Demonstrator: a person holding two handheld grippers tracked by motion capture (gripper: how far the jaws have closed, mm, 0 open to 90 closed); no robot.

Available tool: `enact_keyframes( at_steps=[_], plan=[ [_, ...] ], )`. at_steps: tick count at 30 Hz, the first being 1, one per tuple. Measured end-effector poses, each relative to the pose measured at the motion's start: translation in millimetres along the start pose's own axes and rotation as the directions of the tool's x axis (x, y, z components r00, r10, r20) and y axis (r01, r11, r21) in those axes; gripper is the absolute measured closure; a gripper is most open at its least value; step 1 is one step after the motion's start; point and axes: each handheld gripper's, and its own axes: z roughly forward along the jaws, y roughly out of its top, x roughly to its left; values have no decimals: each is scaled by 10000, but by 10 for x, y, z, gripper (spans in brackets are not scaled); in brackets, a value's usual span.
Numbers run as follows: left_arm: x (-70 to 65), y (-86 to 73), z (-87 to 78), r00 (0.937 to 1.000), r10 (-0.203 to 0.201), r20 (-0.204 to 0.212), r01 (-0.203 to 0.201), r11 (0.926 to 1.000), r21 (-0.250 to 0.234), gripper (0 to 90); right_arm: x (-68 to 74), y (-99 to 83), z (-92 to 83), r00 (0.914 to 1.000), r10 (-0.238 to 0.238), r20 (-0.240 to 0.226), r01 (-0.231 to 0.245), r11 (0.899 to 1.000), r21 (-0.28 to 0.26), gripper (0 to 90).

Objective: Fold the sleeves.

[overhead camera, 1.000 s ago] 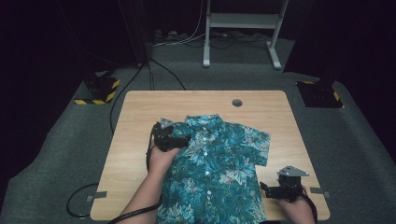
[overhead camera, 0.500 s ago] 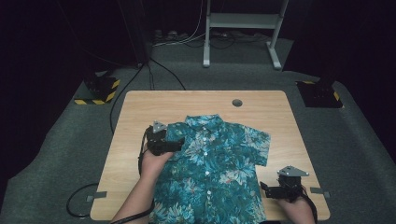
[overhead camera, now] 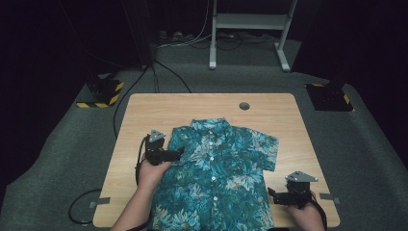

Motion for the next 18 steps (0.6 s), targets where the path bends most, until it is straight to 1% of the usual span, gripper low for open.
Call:
enact_keyframes(
  at_steps=[10, 18],
  plan=[
    [58, -97, -103, 10000, -56, -22, 56, 10000, 53, 6, 0, 0, 0, 10000, 2, -3, -2, 10000, 0, 1],
    [125, -199, -195, 9999, -118, -124, 119, 9999, 73, 6, 0, 0, 0, 10000, -1, 0, 1, 10000, 0, 1]
  ],
)
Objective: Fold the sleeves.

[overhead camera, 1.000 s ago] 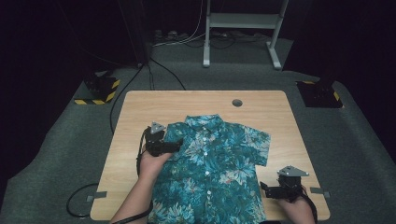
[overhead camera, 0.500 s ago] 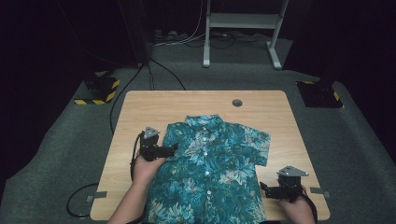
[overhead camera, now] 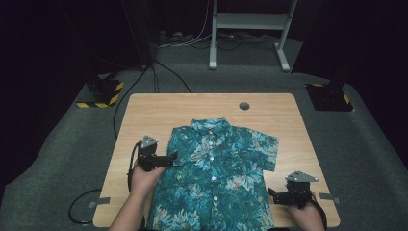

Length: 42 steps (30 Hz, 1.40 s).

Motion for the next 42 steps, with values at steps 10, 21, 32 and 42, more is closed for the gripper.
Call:
enact_keyframes(
  at_steps=[10, 21, 32, 42],
  plan=[
    [84, -134, -138, 9999, -74, -131, 74, 10000, -25, 6, 0, 0, 0, 10000, 3, 7, -3, 10000, 4, 1],
    [134, -325, -313, 9996, -113, -244, 114, 9999, 39, 8, 0, 0, 0, 10000, 1, 6, -1, 10000, 0, 1],
    [161, -570, -453, 9995, -239, -211, 243, 9996, 153, 8, 0, 0, 0, 10000, 5, 5, -5, 10000, 2, 1],
    [143, -815, -548, 9989, -37, -473, 62, 9986, 526, 8, 0, 0, 0, 10000, 11, 15, -11, 10000, -1, 1]
  ],
)
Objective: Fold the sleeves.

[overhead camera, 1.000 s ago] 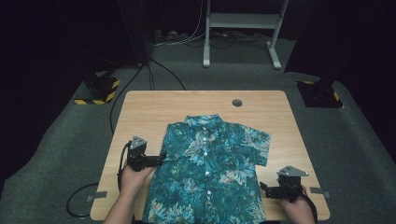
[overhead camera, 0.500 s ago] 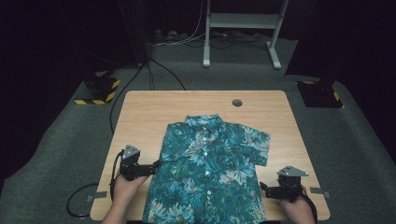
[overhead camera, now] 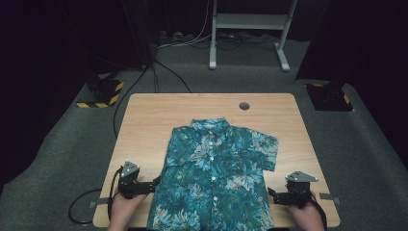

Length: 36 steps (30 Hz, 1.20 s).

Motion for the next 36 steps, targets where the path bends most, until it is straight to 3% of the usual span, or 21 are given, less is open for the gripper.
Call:
enact_keyframes(
  at_steps=[5, 15, 25, 36],
  plan=[
    [-39, -119, 6, 9992, 241, -324, -217, 9971, 726, 8, 0, 0, 0, 10000, 2, 0, -2, 10000, 1, 1],
    [-122, -148, 35, 9908, 1049, -850, -952, 9893, 1110, 5, 0, 0, 0, 10000, 0, -2, 0, 10000, 3, 1],
    [-122, -149, 34, 9910, 1033, -854, -938, 9896, 1090, 5, -5, -2, -7, 9996, -52, -264, 50, 10000, -45, 3],
    [-122, -148, 34, 9910, 1035, -854, -940, 9895, 1095, 5, -16, 1, -11, 9998, -10, -222, 7, 9999, -142, 9]
  ],
)
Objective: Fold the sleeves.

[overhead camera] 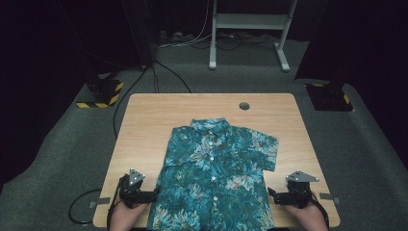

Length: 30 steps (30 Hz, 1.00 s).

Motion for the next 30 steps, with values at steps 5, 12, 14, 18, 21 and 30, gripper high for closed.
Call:
enact_keyframes(
  at_steps=[5, 12, 14, 18, 21, 30],
  plan=[
    [9, -4, -6, 10000, -31, 72, 31, 10000, -18, 9, 7, 11, -14, 9998, -1, 178, 4, 9999, -153, 16],
    [10, -6, -7, 10000, -1, 87, 1, 10000, -15, 9, 11, 117, -33, 9995, -140, 276, 150, 9993, -348, 20],
    [10, -6, -8, 10000, 4, 89, -4, 10000, -14, 9, 7, 197, -39, 9992, -254, 299, 267, 9987, -429, 20],
    [10, -6, -7, 10000, 4, 91, -4, 10000, -18, 9, -2, 267, -42, 9992, -250, 304, 266, 9983, -521, 20],
    [11, -7, -8, 10000, 12, 94, -12, 10000, -16, 9, -19, 329, -34, 9993, -139, 338, 161, 9978, -643, 20],
    [13, -8, -9, 9999, 15, 118, -15, 10000, -24, 8, -85, 482, 54, 9984, 67, 570, -32, 9981, -617, 26]
  ],
)
